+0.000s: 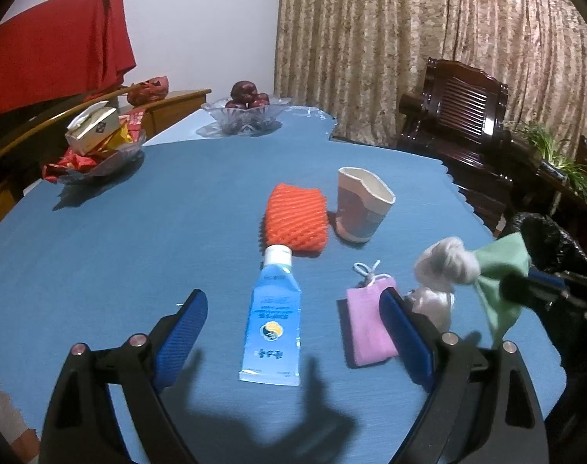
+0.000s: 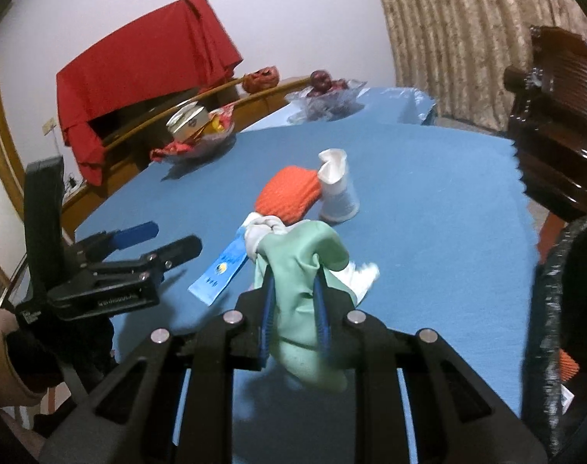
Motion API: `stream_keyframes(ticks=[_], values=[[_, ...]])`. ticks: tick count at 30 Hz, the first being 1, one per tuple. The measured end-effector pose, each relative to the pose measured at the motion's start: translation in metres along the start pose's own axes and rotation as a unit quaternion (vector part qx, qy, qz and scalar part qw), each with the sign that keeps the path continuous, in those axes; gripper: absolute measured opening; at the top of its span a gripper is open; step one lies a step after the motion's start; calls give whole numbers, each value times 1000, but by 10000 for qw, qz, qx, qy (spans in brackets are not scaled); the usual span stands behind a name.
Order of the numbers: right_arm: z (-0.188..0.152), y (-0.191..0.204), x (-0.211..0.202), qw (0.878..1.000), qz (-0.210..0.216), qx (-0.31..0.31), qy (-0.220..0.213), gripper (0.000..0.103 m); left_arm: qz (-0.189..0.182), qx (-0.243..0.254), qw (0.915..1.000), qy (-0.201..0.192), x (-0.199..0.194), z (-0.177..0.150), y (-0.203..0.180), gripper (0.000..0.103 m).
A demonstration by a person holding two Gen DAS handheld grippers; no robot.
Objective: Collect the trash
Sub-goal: 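Grasp the white crumpled tissue with the left tool while the right tool holds the glove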
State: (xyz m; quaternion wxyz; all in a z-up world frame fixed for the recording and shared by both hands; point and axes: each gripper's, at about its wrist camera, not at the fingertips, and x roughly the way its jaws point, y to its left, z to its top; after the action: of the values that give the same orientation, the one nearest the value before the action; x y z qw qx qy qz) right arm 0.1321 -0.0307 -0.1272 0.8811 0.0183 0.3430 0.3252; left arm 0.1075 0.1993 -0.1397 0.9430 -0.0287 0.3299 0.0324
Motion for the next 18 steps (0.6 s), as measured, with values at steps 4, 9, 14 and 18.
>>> stream_keyframes(ticks=[4, 9, 14, 18], values=[[-2, -15, -9, 9996, -243, 107, -51, 18, -137, 65, 9999, -11, 1, 1, -13, 87], [-9, -33, -10, 9979, -587, 269, 29, 18, -409, 194, 9990, 70, 8, -1, -36, 83], [-18, -48, -11, 9960, -798, 395, 78, 18, -734, 409, 9964, 139, 17, -5, -67, 80], [-23, -60, -13, 9948, -889, 477, 114, 18, -900, 523, 9943, 216, 28, -7, -89, 73]])
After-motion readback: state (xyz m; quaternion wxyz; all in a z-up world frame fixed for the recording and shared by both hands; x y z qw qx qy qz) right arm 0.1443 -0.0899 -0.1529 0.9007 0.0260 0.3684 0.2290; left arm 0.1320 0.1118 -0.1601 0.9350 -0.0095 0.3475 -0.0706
